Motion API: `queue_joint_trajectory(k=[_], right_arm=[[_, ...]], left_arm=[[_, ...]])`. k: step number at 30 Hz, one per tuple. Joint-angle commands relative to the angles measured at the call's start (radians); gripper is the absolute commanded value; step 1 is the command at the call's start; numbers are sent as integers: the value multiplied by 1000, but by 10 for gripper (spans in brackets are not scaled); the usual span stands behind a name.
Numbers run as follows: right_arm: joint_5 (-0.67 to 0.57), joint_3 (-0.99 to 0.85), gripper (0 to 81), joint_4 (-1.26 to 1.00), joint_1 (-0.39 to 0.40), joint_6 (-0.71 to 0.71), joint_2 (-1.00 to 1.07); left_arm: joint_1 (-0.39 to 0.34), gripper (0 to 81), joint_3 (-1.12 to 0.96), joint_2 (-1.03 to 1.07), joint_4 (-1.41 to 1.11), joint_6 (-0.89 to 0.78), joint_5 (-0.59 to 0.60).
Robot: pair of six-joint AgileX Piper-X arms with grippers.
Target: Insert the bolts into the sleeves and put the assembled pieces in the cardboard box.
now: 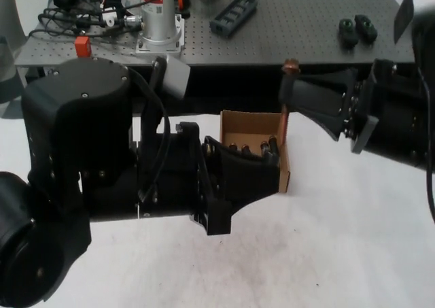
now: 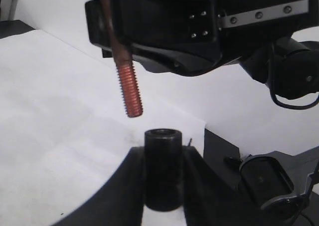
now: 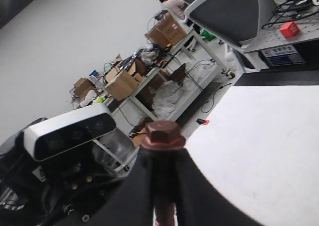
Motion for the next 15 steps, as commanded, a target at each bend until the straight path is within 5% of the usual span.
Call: queue_joint_trajectory(k=[1,15], right_arm=[[-12,-5,33,-38,3,14,-9],[-72,-5,33,-64,3,53,-9]], left_arm=[[-5,7,-3,-11,-25,-8,17],[-5,7,-3,-11,-68,-13,10]])
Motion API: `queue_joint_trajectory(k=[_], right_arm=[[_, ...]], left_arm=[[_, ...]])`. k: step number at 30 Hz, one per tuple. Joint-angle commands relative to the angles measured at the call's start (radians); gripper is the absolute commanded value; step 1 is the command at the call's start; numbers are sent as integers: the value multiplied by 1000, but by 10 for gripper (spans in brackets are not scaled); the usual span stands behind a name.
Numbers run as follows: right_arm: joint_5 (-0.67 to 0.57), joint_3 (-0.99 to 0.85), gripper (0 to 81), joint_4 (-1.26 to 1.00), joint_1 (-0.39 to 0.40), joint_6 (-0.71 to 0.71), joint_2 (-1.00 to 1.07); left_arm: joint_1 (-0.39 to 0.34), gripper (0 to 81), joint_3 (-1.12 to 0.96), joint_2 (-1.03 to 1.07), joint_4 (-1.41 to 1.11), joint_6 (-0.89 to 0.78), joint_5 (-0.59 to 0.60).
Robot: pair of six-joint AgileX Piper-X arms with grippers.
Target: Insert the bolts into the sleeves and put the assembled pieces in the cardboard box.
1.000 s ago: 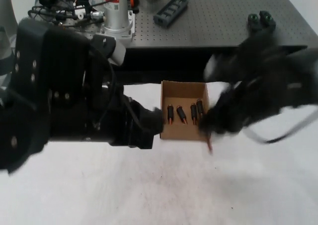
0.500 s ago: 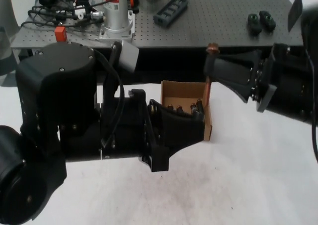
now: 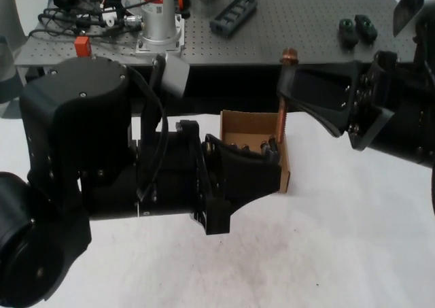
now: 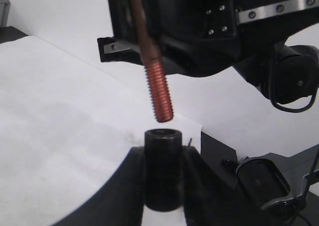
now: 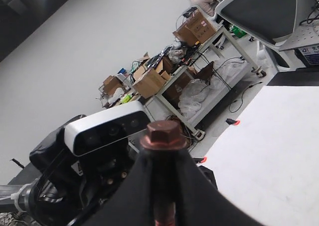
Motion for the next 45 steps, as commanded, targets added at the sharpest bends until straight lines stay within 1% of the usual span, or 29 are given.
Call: queue_joint_trajectory(k=[1,4,11,15,19,24,26,28,30,31,32,34,36,37,39,40,41,45], right_arm=[[-14,-5,33,-18,1,4,-9],[-18,-5,33,-18,6,4,-9],[-35,-5,33,-9,58,-3,-9],[-28,-1,33,-3,58,-17,-9],[-28,0,33,0,56,-17,-9],[-37,0,32,-12,56,-25,-9],[-37,0,8,-12,56,-36,-9],[-45,0,116,-12,56,-65,-9],[-59,0,286,-12,56,-80,-9],[-59,0,340,-12,56,-81,-9],[-59,0,351,-12,56,-87,-9],[-67,0,335,-12,52,-118,-9],[-75,0,319,4,19,-129,-24],[-74,0,319,23,-2,-131,-35],[-74,0,319,84,-67,-139,-70],[-74,0,319,112,-103,-147,-90],[-74,0,319,151,-132,-163,-111],[-67,0,319,331,-250,-235,-183]], left_arm=[[-5,7,-3,-11,-37,-15,6],[-5,7,-3,-11,-44,-15,5],[-5,7,-3,-11,-50,-22,1],[-5,7,-3,-11,-88,-22,-30],[-5,7,-3,-11,-145,-22,-86],[-5,7,-3,-11,-150,-22,-129],[-5,7,-3,-11,-156,-22,-129],[-5,7,-3,-11,-156,-15,-129],[-5,7,-3,-11,-156,3,-141],[-5,7,-3,-11,-156,12,-153],[-5,7,-3,-11,-156,35,-162],[-5,7,-3,-11,-156,85,-191],[-5,7,-3,-11,-156,113,-236],[-5,7,-3,-11,-154,113,-277],[-2,7,-11,1,-146,83,-405],[4,7,-21,19,-139,61,-443],[18,7,-45,48,-122,32,-466],[66,7,-238,238,38,-15,-471]])
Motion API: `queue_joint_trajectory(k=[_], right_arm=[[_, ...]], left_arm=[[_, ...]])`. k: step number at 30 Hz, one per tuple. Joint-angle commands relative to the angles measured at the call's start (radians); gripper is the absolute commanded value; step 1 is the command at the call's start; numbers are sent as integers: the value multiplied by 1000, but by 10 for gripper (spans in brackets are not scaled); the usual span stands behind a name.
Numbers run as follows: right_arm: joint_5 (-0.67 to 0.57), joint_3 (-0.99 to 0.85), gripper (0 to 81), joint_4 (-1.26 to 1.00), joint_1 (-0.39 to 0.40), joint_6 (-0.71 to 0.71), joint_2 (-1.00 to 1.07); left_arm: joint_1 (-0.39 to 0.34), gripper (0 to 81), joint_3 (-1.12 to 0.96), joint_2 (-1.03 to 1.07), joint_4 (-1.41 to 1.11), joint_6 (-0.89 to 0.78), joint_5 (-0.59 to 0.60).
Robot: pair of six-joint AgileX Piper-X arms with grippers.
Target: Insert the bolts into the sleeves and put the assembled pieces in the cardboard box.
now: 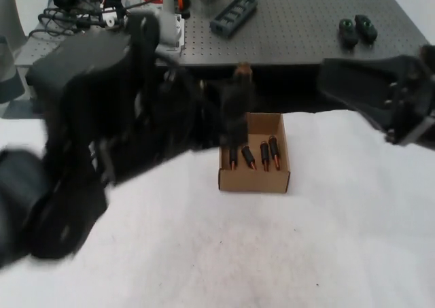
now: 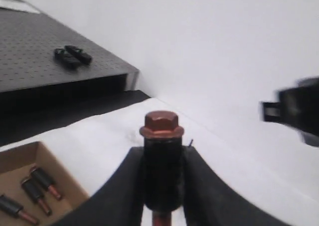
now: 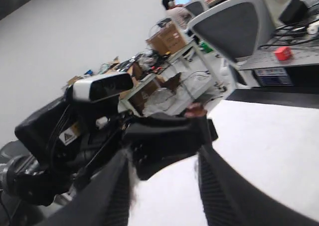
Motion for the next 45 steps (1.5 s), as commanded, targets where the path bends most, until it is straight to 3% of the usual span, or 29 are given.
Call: queue_joint_trajectory(k=[1,4,9,13,19,23,28,30,36,39,45], right_arm=[[7,-2,319,108,-46,-38,-30],[92,-2,319,284,-78,-85,-66],[259,-2,319,468,-62,-160,-97],[285,-2,319,578,-62,-174,-110],[307,-2,319,633,-62,-198,-137],[324,-2,319,636,-62,-198,-153],[324,-2,319,636,-62,-198,-153],[322,-2,319,636,-62,-198,-170],[343,-2,317,667,-62,-243,-268],[375,2,275,722,-62,-289,-331],[480,2,167,825,-62,-325,-465]], left_arm=[[8,7,-42,44,36,-16,-17],[16,7,-269,240,247,14,-50],[15,7,-690,578,657,119,-116],[15,7,-988,790,850,168,-162],[15,6,-1179,952,976,180,-222],[15,63,-1179,966,976,180,-235],[15,277,-1179,945,976,180,-235],[15,252,-1179,915,994,180,-235],[18,6,-1116,732,1058,211,-340],[18,3,-964,586,1006,227,-342],[18,3,-431,170,740,193,-415]])
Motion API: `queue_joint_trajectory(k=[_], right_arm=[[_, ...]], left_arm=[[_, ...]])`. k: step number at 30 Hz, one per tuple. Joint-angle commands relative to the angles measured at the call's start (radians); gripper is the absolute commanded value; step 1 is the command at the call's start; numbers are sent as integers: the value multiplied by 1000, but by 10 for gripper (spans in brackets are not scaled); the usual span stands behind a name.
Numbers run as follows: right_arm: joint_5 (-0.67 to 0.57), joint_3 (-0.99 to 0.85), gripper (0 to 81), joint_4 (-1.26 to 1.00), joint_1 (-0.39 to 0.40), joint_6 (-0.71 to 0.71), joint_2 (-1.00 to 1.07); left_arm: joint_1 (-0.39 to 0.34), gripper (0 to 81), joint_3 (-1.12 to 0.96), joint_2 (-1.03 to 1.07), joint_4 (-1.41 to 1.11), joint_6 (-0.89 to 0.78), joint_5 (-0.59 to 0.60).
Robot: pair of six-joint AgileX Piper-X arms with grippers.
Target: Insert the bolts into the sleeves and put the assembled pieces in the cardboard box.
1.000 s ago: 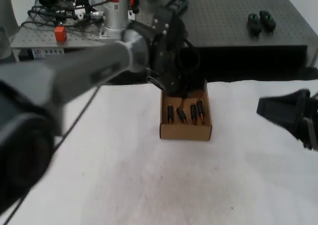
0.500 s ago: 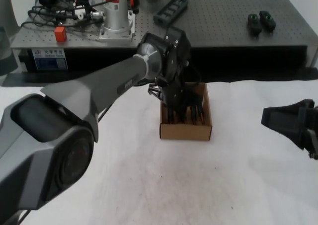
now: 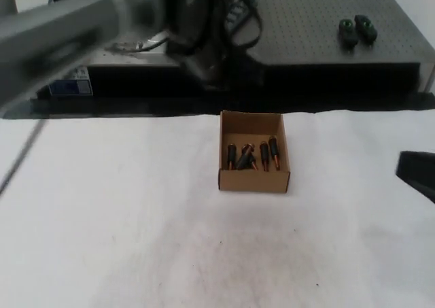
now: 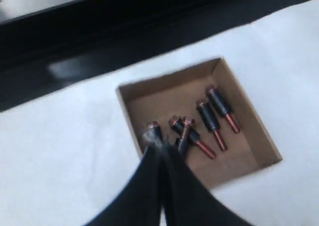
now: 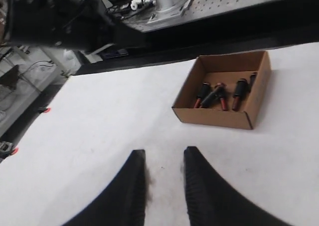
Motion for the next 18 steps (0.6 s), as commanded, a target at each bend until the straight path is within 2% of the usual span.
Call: queue_joint_trajectory(k=[1,5,9,13,18], right_arm=[[78,2,151,40,2,-28,-39],[72,2,86,95,2,-38,-119],[69,2,59,164,2,-110,-203],[83,2,61,249,2,-118,-249],[83,6,61,318,2,-118,-289]], left_arm=[[1,3,242,-206,-138,-21,-29],[1,3,564,-510,-252,-73,-29],[-20,3,797,-814,-254,-79,-28],[-28,3,933,-1100,-254,-125,-37],[-28,3,1065,-1376,-227,-98,-41]])
